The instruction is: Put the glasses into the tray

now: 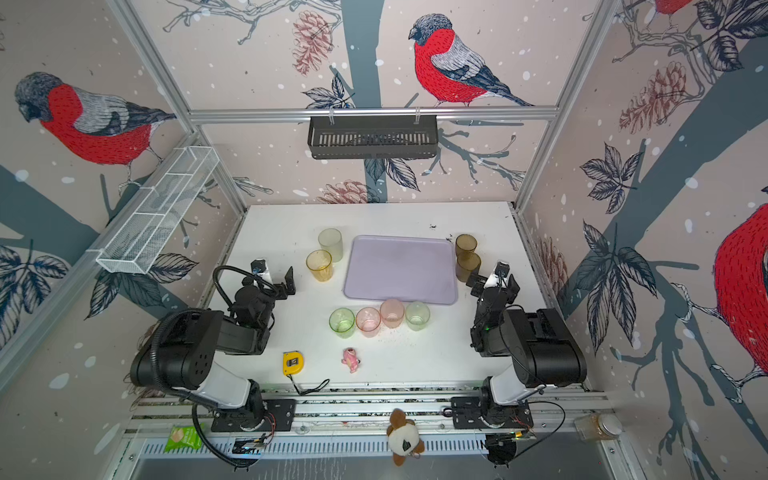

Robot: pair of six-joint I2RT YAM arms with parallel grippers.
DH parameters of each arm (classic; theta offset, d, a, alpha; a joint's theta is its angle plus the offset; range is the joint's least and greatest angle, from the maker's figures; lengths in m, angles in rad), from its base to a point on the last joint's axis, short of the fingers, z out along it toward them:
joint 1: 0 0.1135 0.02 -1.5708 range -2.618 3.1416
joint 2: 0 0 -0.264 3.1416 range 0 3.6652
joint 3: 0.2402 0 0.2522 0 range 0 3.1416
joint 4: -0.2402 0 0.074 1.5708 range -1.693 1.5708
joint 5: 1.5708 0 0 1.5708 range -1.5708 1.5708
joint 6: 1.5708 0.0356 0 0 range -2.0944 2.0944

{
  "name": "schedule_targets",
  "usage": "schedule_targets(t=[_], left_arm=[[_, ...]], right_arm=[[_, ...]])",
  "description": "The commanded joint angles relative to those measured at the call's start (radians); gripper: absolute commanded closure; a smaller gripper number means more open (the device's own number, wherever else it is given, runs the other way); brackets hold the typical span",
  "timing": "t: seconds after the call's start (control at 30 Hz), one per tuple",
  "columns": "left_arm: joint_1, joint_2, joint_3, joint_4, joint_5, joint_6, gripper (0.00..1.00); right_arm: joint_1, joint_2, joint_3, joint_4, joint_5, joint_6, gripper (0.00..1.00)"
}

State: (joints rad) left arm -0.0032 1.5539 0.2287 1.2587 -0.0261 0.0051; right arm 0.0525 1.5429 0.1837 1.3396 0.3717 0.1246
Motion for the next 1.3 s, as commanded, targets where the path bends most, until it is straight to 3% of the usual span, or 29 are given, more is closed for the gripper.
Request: schedule_targets(t=[0.0, 1.27], left_arm=[[0.002, -0.002, 0.003, 0.046, 0.005, 0.001, 0.01], [0.002, -0.002, 0.002, 0.046, 0.005, 0.002, 0.01]], right_arm=[[0.001, 0.001, 0.004, 0.022, 0.009, -0.01, 0.0], [0.004, -0.003, -0.005, 0.036, 0.013, -0.015, 0.0]])
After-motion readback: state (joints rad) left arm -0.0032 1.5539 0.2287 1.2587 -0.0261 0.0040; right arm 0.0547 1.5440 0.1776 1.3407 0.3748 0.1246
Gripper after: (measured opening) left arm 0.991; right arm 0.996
